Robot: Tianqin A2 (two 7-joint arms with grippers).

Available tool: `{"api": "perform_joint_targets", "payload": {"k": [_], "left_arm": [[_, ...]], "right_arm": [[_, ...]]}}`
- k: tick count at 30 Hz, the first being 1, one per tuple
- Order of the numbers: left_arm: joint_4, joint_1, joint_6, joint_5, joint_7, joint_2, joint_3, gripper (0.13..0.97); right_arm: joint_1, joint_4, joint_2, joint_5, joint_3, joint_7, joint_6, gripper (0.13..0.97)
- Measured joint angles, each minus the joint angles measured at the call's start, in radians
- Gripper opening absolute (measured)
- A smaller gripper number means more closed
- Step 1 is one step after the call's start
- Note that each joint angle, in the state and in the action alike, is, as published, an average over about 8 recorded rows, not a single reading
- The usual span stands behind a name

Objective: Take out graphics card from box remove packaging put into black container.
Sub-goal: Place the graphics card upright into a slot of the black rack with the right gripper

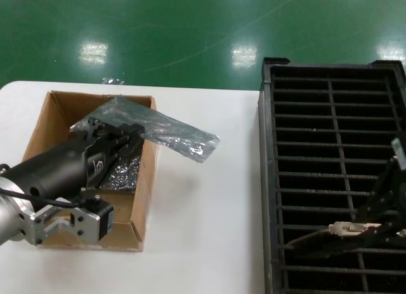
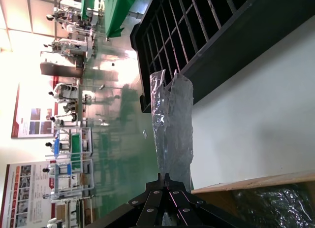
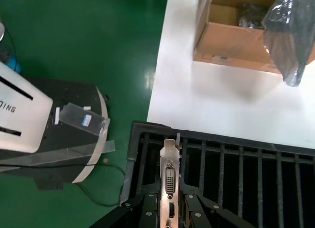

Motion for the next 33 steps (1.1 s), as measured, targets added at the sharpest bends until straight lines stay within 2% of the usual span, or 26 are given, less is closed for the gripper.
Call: {"api": "perform_joint_targets", "payload": {"k": [11,33], "left_arm": [[0.0,0.0,0.0,0.0,0.0,0.0,0.0,0.139],[0.0,0.0,0.0,0.0,0.0,0.0,0.0,0.139]], "right_arm": [[-0.024,-0.109,-0.112,-0.081,-0.036,-0.034,0.0,0.188],[-0.063,-0.235,-0.207,-0.209,-0.037,-0.089,0.0,0.188]]}}
